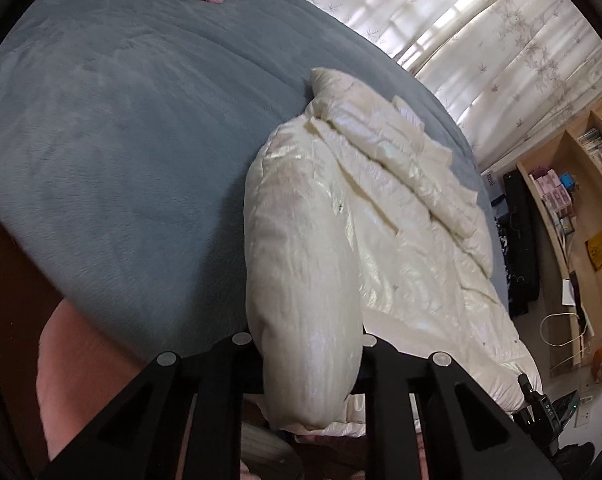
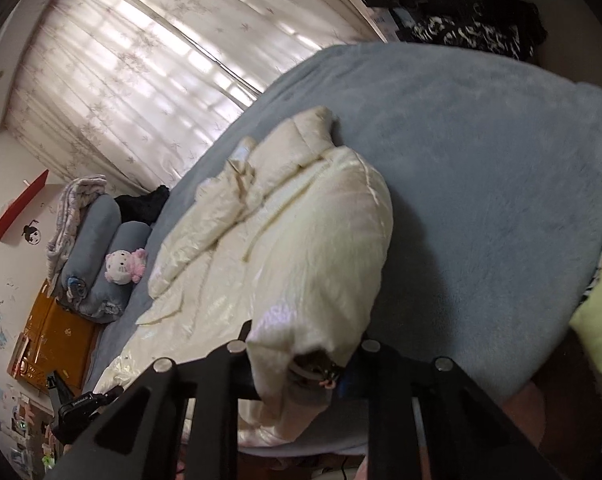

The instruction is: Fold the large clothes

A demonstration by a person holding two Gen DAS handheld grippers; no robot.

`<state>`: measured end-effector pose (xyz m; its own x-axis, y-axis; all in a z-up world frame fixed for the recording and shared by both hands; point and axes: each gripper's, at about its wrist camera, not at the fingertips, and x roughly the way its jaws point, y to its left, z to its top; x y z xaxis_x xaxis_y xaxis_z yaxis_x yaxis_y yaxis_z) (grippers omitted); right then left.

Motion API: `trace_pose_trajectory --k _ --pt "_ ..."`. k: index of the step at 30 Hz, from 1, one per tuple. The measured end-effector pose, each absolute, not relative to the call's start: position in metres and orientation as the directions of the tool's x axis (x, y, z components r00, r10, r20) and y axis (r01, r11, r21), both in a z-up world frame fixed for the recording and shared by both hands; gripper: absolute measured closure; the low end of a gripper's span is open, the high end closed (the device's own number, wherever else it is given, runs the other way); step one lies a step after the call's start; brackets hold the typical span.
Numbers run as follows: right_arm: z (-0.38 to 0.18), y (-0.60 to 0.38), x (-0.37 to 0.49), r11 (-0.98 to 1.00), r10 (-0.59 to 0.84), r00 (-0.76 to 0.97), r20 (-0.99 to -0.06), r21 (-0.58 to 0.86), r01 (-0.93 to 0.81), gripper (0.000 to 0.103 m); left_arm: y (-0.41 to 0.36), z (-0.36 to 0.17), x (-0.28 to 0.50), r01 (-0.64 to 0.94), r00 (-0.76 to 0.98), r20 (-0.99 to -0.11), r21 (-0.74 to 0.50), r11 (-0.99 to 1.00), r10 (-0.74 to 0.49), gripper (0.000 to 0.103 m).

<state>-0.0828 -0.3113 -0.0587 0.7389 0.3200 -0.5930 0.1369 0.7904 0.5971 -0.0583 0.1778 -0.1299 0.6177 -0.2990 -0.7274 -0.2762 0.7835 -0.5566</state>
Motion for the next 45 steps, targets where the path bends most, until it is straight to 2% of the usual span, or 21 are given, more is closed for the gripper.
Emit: trace_pose_trajectory --k 9,18,28,34,39,43,45 --pt "-0.012 -0.321 -0.126 0.783 0.323 0.792 -0.518 0.617 0.084 0.082 0.175 -0.068 -0.089 -0.227 0.644 -0.684 -0.599 0.768 -0.343 0.088" --pt "0.013 -0.320 -0.106 0.763 0.318 0.824 -0.468 0.643 0.071 0.082 0.188 -0.025 -0.031 -0.185 0.687 -0.618 -0.658 0.730 -0.383 0.088" --pt "0.051 -0.323 0.018 0.762 0.321 0.844 -0.430 0.646 0.039 0.082 0.197 -0.011 0.098 -0.190 0.729 -0.583 -0.676 0.712 -0.359 0.087" --pt "0.049 -0.310 0.134 0.810 0.285 0.835 -0.470 0.584 0.052 0.080 0.198 -0.016 0.211 -0.234 0.741 -0.606 -0.637 0.734 -0.290 0.085" --pt "0.009 -0.306 0.224 0.831 0.238 0.794 -0.559 0.540 0.131 0.075 0.194 -0.049 0.298 -0.293 0.689 -0.671 -0.603 0.742 -0.273 0.074" --pt "-0.031 -0.304 0.267 0.845 0.232 0.705 -0.670 0.498 0.196 0.061 0.197 -0.087 0.344 -0.375 0.594 -0.744 -0.592 0.714 -0.305 0.062" --pt "-0.037 -0.303 0.270 0.848 0.257 0.692 -0.675 0.500 0.173 0.056 0.200 -0.097 0.351 -0.394 0.583 -0.732 -0.633 0.666 -0.352 0.047"
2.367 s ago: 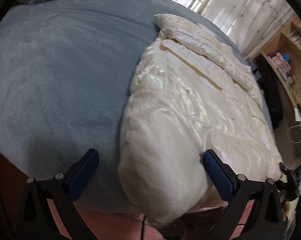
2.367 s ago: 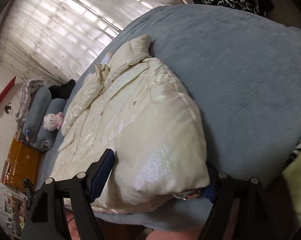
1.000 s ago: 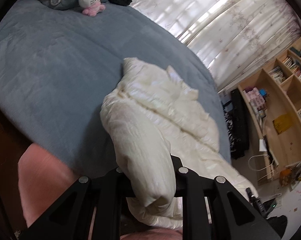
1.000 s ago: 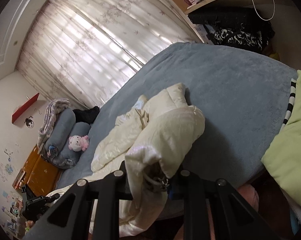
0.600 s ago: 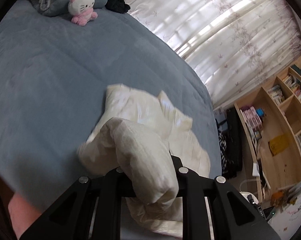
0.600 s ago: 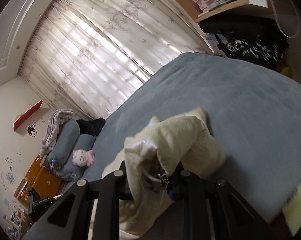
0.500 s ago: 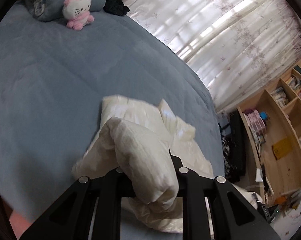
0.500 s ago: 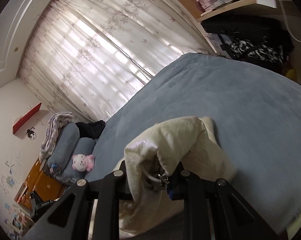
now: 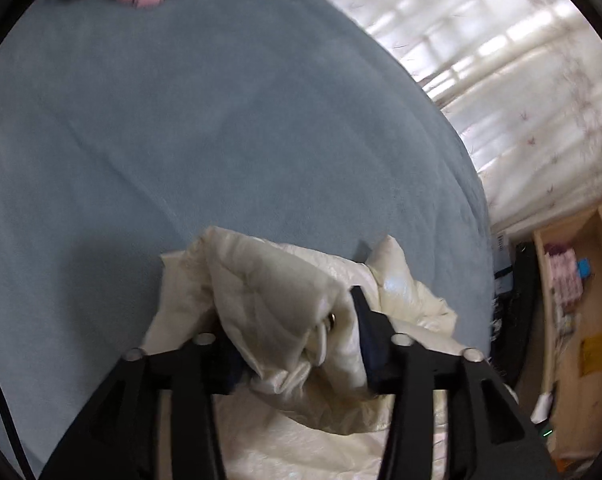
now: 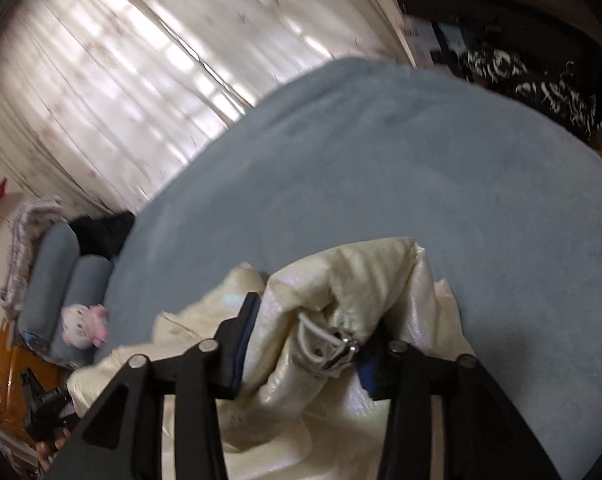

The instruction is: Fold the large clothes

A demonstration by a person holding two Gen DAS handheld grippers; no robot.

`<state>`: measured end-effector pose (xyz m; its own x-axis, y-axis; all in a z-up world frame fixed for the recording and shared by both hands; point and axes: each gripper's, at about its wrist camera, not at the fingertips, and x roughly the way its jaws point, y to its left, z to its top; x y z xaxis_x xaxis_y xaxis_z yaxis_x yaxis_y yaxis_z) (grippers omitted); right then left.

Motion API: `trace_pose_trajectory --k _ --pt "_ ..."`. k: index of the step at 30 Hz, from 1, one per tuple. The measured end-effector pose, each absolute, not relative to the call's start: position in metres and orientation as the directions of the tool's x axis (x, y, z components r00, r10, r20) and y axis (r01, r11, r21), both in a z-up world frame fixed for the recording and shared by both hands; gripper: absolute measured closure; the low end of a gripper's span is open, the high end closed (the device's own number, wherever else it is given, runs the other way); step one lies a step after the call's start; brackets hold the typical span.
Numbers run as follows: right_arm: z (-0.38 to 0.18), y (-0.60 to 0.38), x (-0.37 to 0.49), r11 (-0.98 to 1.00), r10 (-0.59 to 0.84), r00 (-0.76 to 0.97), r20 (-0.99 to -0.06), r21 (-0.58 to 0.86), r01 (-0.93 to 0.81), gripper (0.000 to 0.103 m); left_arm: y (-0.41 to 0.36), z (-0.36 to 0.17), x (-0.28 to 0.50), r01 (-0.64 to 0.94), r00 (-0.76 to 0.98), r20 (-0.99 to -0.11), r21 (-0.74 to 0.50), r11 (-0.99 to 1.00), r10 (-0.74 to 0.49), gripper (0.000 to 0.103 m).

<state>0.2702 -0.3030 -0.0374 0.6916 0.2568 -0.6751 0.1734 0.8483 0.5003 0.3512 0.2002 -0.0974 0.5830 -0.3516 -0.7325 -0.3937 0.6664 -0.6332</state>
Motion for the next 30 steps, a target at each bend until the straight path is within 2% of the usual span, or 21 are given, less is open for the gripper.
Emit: trace_pose_trajectory --k 1,2,3,4,5,11,17,21,26,27,28,29,30 --pt "-0.036 -0.303 0.269 0.848 0.270 0.696 -0.666 0.506 0.155 0.050 0.200 -0.098 0.351 -0.385 0.588 -0.718 -0.653 0.652 -0.372 0.034" --pt "-0.033 -0.303 0.267 0.845 0.297 0.706 -0.643 0.521 0.118 0.040 0.200 -0.096 0.352 -0.371 0.603 -0.702 -0.667 0.646 -0.379 0.026" --pt "-0.029 -0.301 0.263 0.843 0.318 0.715 -0.623 0.531 0.088 0.033 0.200 -0.092 0.353 -0.361 0.620 -0.694 -0.667 0.652 -0.367 0.024" --pt "-0.025 -0.302 0.260 0.840 0.334 0.726 -0.601 0.539 0.059 0.022 0.201 -0.087 0.352 -0.349 0.633 -0.687 -0.664 0.661 -0.356 0.020" --pt "-0.021 -0.303 0.256 0.841 0.345 0.737 -0.581 0.541 0.033 0.016 0.201 -0.083 0.352 -0.333 0.646 -0.679 -0.662 0.672 -0.348 0.018" --pt "-0.007 -0.310 0.252 0.875 0.326 0.752 -0.573 0.484 -0.010 0.016 0.194 -0.072 0.352 -0.259 0.642 -0.708 -0.561 0.786 -0.294 0.017" --pt "-0.032 -0.330 0.261 0.927 0.228 0.728 -0.647 0.374 0.042 0.016 0.194 -0.117 0.353 -0.184 0.525 -0.817 -0.383 0.905 -0.238 0.017" --pt "-0.065 -0.336 0.284 0.934 0.241 0.650 -0.721 0.355 0.048 0.016 0.199 -0.144 0.361 -0.177 0.508 -0.811 -0.427 0.887 -0.289 0.017" --pt "-0.088 -0.329 0.313 0.902 0.341 0.590 -0.732 0.432 0.016 0.016 0.193 -0.154 0.381 -0.115 0.494 -0.774 -0.510 0.852 -0.397 0.018" --pt "-0.092 -0.326 0.318 0.898 0.354 0.575 -0.738 0.441 0.013 0.016 0.189 -0.153 0.384 -0.106 0.495 -0.775 -0.503 0.858 -0.393 0.021" --pt "-0.094 -0.323 0.320 0.899 0.354 0.572 -0.740 0.438 0.009 0.017 0.186 -0.150 0.387 -0.095 0.508 -0.772 -0.491 0.866 -0.382 0.034" --pt "-0.095 -0.320 0.322 0.905 0.350 0.568 -0.745 0.426 0.000 0.026 0.180 -0.146 0.387 -0.081 0.525 -0.771 -0.467 0.881 -0.361 0.054" --pt "-0.094 -0.316 0.322 0.914 0.338 0.568 -0.750 0.405 -0.010 0.033 0.175 -0.141 0.387 -0.071 0.540 -0.774 -0.433 0.899 -0.330 0.066"
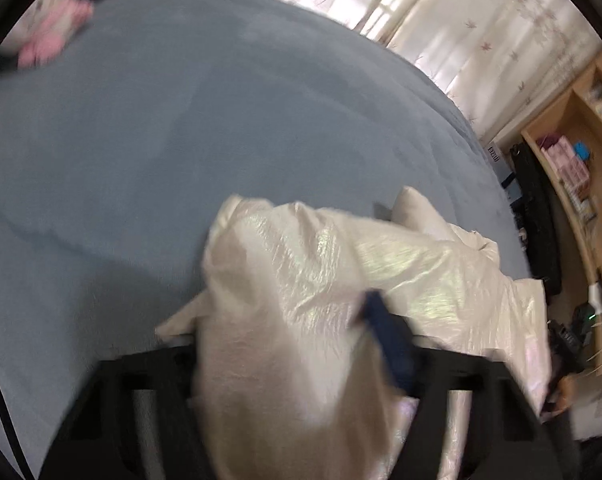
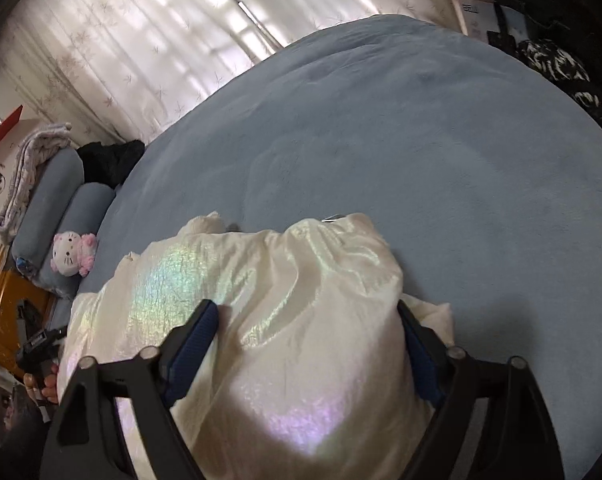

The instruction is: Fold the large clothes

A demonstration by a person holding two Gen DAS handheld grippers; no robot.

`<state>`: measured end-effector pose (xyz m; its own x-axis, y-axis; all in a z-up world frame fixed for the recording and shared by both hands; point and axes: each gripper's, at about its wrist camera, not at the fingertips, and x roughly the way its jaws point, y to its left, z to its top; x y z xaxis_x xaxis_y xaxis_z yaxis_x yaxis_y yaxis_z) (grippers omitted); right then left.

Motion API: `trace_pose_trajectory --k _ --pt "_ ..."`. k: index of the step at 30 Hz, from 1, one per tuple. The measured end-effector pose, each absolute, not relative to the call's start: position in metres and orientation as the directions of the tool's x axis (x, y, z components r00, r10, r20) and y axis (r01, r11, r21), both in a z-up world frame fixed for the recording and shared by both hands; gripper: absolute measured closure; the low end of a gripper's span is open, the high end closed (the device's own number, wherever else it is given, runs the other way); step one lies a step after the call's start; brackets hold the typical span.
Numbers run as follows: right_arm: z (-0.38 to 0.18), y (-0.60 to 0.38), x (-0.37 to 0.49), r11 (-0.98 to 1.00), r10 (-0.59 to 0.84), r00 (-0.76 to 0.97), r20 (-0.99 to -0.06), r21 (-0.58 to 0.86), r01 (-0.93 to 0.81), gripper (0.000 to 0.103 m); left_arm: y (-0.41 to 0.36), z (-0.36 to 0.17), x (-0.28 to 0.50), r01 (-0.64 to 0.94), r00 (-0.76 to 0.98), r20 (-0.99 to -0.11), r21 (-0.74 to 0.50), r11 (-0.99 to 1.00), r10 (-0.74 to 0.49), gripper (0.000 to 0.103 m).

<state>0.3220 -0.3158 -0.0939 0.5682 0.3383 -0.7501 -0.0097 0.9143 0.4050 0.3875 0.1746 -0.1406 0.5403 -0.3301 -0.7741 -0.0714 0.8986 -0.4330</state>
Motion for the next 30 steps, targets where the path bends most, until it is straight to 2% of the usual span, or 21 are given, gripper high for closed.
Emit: trace_pose_trajectory --k 1,2,3,5,8,10,16,20,23,30 --pt "-0.091 -0.312 0.321 0.929 0.310 0.575 -0.757 0.369 -0.016 0.049 0.168 -0.135 0.387 -0.064 0.558 -0.774 -0.400 0.914 -0.299 0.082" --pt "-0.087 -0.310 0.318 0.946 0.266 0.596 -0.758 0.324 -0.010 0.070 0.164 -0.129 0.388 -0.061 0.573 -0.771 -0.378 0.924 -0.277 0.088" --pt "-0.083 -0.311 0.314 0.951 0.247 0.619 -0.745 0.310 -0.006 0.080 0.160 -0.120 0.387 -0.066 0.591 -0.770 -0.343 0.937 -0.240 0.090" --pt "-0.073 -0.311 0.307 0.957 0.204 0.665 -0.718 0.290 0.019 0.089 0.151 -0.103 0.390 -0.083 0.621 -0.763 -0.294 0.952 -0.181 0.093" --pt "-0.054 -0.317 0.300 0.951 0.153 0.738 -0.658 0.300 0.070 0.090 0.148 -0.083 0.395 -0.134 0.665 -0.737 -0.278 0.951 -0.121 0.094" --pt "-0.050 -0.318 0.305 0.950 0.111 0.751 -0.651 0.292 0.113 0.090 0.139 -0.078 0.403 -0.162 0.678 -0.732 -0.235 0.958 -0.065 0.094" --pt "-0.099 -0.303 0.344 0.969 -0.044 0.623 -0.781 0.120 0.218 0.089 0.105 -0.121 0.423 -0.232 0.585 -0.792 0.048 0.972 0.178 0.090" --pt "-0.123 -0.316 0.345 0.948 -0.048 0.610 -0.791 0.157 0.278 0.086 0.087 -0.140 0.431 -0.260 0.569 -0.771 0.161 0.952 0.285 0.088" --pt "-0.129 -0.318 0.345 0.946 -0.048 0.614 -0.788 0.162 0.281 0.085 0.090 -0.149 0.431 -0.277 0.560 -0.773 0.165 0.947 0.299 0.086" --pt "-0.144 -0.326 0.344 0.925 -0.019 0.646 -0.763 0.232 0.301 0.078 0.113 -0.171 0.426 -0.327 0.566 -0.792 0.042 0.944 0.231 0.075"
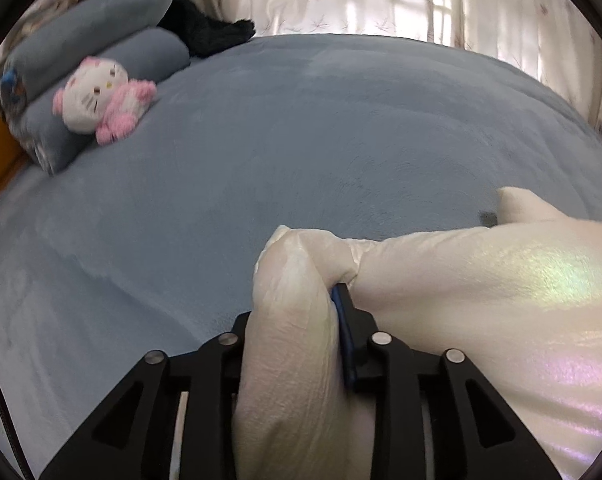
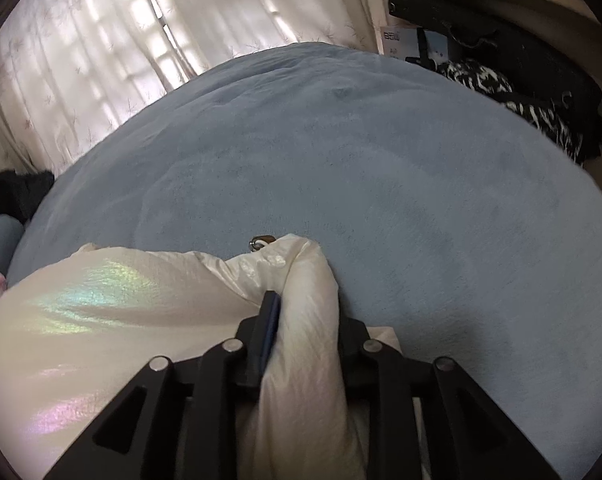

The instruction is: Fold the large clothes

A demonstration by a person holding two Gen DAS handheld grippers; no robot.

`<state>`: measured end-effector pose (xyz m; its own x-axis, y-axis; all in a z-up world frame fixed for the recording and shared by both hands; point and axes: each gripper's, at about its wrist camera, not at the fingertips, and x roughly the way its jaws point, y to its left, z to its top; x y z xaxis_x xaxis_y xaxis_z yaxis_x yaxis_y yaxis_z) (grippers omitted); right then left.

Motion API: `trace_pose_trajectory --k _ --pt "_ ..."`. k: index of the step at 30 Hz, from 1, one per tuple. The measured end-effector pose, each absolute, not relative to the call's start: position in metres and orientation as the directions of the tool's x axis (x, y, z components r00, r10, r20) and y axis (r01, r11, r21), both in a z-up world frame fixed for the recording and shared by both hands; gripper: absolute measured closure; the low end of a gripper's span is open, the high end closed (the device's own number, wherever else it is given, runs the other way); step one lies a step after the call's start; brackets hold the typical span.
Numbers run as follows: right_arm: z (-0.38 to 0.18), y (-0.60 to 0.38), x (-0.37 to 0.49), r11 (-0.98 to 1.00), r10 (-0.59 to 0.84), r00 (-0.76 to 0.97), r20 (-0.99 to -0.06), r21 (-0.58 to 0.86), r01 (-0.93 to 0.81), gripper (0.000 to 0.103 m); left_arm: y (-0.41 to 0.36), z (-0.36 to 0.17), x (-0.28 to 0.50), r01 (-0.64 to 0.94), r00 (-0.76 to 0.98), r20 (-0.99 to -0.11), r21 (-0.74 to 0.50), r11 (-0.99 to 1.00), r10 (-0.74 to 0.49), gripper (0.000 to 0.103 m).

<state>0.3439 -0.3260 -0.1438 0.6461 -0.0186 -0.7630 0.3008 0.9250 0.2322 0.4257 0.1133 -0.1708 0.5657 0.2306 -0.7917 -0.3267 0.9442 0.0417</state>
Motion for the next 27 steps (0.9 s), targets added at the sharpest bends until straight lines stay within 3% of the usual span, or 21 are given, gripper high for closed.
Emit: trace_pose_trajectory --k 10,12,15,17,21,27 --pt "-0.152 -0.324 0.339 0.911 -0.037 0.663 -0.747 0.247 0.329 0.067 0.118 -0.180 0.417 -0.365 0.581 -0.783 -0.008 0.931 0.221 0.063" --pt "-0.151 -0.323 0.341 0.914 -0.059 0.647 -0.760 0.220 0.341 0.062 0.116 -0.180 0.416 -0.362 0.573 -0.789 0.001 0.932 0.223 0.061" --pt "-0.142 -0.319 0.349 0.919 -0.143 0.575 -0.806 0.108 0.380 0.046 0.115 -0.174 0.420 -0.337 0.537 -0.812 0.040 0.940 0.228 0.058" --pt "-0.129 -0.316 0.350 0.919 -0.172 0.548 -0.818 0.066 0.388 0.045 0.117 -0.164 0.420 -0.332 0.518 -0.827 0.039 0.942 0.217 0.056" --pt "-0.088 -0.315 0.336 0.908 -0.148 0.614 -0.775 0.140 0.396 0.045 0.126 -0.122 0.407 -0.365 0.577 -0.805 -0.099 0.926 0.141 0.054" --pt "-0.034 -0.276 0.323 0.918 -0.031 0.706 -0.707 0.259 0.300 0.045 0.089 -0.066 0.385 -0.294 0.677 -0.729 -0.140 0.945 0.102 0.035"
